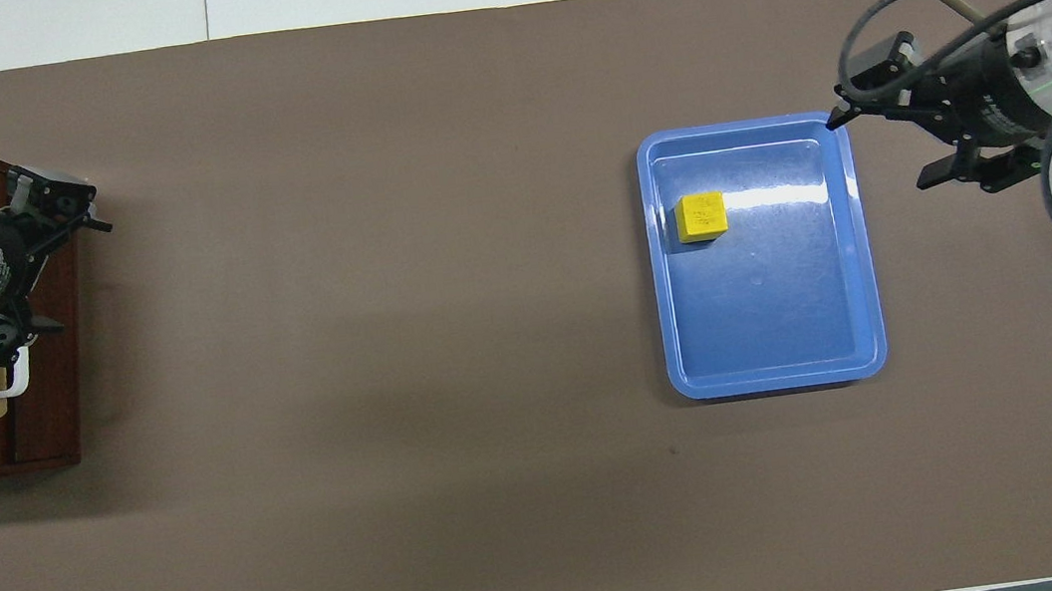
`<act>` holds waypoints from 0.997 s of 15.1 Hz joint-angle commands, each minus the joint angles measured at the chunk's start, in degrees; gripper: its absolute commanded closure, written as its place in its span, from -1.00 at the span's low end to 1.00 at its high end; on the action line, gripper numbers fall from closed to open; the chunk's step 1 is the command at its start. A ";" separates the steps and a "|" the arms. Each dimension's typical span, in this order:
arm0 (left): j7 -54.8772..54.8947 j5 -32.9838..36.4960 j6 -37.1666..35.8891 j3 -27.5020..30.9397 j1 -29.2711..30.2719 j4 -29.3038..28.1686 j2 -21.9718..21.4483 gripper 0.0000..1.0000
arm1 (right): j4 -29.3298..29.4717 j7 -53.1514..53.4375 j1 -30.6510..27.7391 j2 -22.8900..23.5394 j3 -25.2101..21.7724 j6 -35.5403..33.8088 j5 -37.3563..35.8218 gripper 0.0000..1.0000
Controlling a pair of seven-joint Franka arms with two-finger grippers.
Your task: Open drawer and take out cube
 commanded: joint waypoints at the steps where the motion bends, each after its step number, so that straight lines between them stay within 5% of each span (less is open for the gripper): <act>1: 11.34 -1.60 -3.90 0.05 -0.44 -0.77 -2.99 -1.00 | -0.22 -18.43 -1.46 -3.13 0.50 -2.31 -6.12 -1.00; 3: 21.88 -1.60 -7.23 0.13 -0.44 -0.77 -3.79 -1.00 | -0.13 -28.12 -1.63 -4.80 0.93 -4.24 -11.49 -1.00; 10: 46.16 -1.60 -12.34 1.45 4.20 -1.65 -6.25 -1.00 | -0.56 -35.88 -7.16 -8.05 2.68 -19.62 -11.16 -1.00; 15: 49.88 -3.09 -9.28 0.84 8.97 -0.86 -6.07 -1.00 | -1.37 -36.25 -10.77 -7.53 4.80 -13.58 -12.04 -1.00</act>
